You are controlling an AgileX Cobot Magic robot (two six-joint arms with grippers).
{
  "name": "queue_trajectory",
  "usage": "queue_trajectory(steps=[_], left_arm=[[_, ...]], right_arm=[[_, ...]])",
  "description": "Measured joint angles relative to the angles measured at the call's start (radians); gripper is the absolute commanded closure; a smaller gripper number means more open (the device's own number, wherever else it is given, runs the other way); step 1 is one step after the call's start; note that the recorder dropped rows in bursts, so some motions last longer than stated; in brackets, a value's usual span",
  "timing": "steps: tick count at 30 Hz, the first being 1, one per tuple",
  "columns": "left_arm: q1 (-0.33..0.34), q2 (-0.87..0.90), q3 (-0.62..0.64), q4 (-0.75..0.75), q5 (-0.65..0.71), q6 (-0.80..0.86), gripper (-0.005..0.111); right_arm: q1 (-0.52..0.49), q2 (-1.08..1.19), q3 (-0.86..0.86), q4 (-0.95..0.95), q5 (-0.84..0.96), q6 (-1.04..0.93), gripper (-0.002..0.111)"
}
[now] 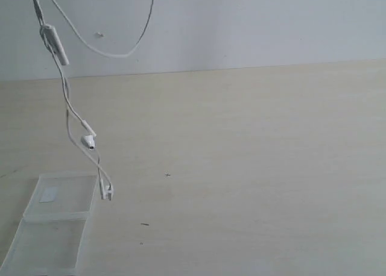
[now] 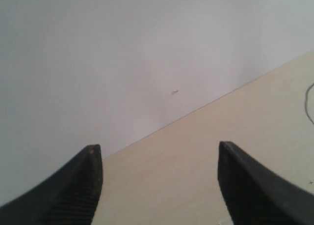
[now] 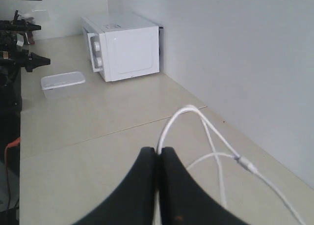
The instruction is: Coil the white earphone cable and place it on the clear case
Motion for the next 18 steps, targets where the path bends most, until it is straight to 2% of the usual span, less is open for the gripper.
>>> queue_trajectory(steps=[10,18], left_arm=[[-0.069,0.0,0.0,0.004,0.0,-0.013,0.041],[-0.07,0.0,0.052,-0.044,0.0,-0.014,0.042]], right_arm=[[0.0,0.0,0.0,-0.281,0.108,0.151,0.108],[0.0,0.0,0.0,-0.341,0.229,0.186,0.108]])
